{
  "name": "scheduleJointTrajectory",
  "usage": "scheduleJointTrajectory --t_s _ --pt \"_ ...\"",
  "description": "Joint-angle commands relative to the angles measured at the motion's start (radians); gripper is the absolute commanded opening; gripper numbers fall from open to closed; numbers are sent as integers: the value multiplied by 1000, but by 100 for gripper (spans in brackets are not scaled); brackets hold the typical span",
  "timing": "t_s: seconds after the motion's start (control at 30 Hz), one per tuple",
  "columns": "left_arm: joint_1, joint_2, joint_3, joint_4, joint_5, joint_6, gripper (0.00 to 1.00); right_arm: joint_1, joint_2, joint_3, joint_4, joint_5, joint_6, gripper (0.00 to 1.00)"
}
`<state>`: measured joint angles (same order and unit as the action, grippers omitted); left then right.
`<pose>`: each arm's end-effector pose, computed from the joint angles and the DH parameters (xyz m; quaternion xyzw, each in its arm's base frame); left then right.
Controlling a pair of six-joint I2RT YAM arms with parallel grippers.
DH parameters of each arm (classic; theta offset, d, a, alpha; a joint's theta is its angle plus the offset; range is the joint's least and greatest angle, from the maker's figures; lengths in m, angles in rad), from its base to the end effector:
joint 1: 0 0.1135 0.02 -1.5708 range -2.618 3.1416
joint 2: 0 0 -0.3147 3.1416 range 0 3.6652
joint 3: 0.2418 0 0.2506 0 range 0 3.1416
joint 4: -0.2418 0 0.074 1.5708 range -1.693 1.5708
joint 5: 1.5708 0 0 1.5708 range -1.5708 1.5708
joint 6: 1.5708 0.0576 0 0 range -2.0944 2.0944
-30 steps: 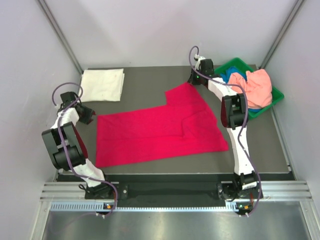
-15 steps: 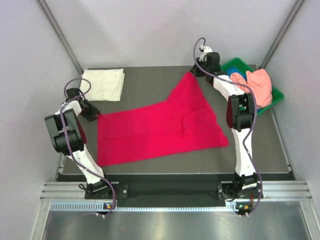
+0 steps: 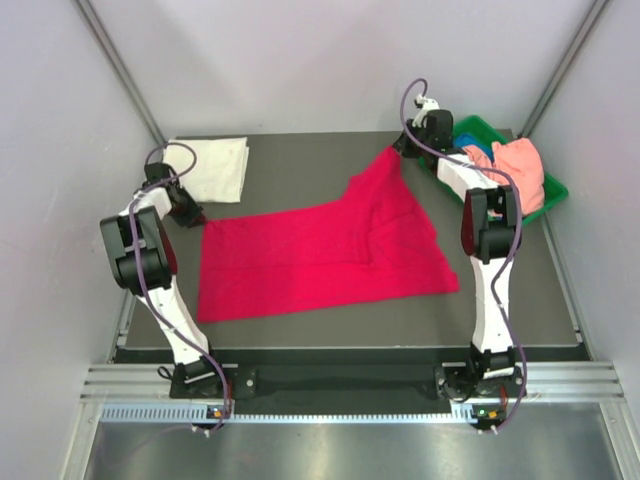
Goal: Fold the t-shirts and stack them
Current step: Fold the tshirt
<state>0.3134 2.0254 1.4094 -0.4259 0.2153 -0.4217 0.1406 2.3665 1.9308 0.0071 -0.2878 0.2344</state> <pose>0.4387 0.1292 0.1922 -0.3186 0.9056 -0.1176 0.2539 0.6000 0.1014 0.2317 -0.0384 0.8353 0.2182 0.5031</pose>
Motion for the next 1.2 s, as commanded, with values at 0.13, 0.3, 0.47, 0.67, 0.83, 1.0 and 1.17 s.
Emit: scheduleJointTrajectory --t_s 0.13,0.3,0.47,0.67,0.83,1.0,1.17 --pt "-34 4 98 -88 -28 46 0 -4 -119 -21 134 -40 32 0" --pt "-39 -63 83 -105 -98 26 0 -1 -156 -53 146 -53 33 0" --pt "-39 -135 37 -100 -160 5 0 4 -219 -140 191 -33 34 0" --pt "-39 -197 10 -100 -198 -18 0 4 -305 -279 248 9 6 0" --pt "-40 -238 -38 -99 -206 -28 0 4 -377 -361 284 12 -4 0" --pt "-39 -257 -67 -112 -238 -23 0 2 -449 -457 295 27 -29 0" --pt "-39 -270 -105 -113 -234 -32 0 2 -559 -627 330 48 -49 0"
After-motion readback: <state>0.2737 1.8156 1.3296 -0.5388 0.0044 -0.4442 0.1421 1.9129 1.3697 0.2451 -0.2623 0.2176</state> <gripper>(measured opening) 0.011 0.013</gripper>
